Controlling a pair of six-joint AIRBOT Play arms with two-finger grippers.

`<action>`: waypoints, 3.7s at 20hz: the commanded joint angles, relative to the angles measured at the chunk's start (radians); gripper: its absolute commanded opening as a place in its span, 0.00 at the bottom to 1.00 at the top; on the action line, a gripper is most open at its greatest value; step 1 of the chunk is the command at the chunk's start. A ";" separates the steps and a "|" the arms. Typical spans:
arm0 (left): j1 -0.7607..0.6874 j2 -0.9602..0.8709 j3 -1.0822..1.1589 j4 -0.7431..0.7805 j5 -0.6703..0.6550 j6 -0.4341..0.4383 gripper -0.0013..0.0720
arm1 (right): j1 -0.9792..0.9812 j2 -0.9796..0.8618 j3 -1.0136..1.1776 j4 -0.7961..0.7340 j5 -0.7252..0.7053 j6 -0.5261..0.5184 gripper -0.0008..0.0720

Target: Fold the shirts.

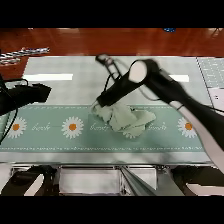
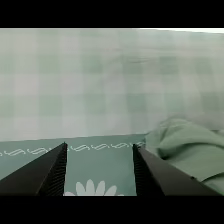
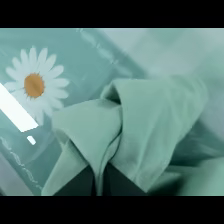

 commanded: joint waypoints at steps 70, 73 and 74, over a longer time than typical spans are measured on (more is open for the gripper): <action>0.541 0.247 0.585 -0.454 -0.311 0.313 0.04 | -0.567 0.979 0.235 -0.421 0.393 0.147 0.04; 0.438 0.272 0.522 -0.453 -0.451 0.283 0.04 | -0.567 0.988 0.175 -0.384 0.510 0.189 0.04; 0.410 0.269 0.483 -0.453 -0.509 0.267 0.04 | -0.567 0.988 0.119 -0.345 0.525 0.190 0.04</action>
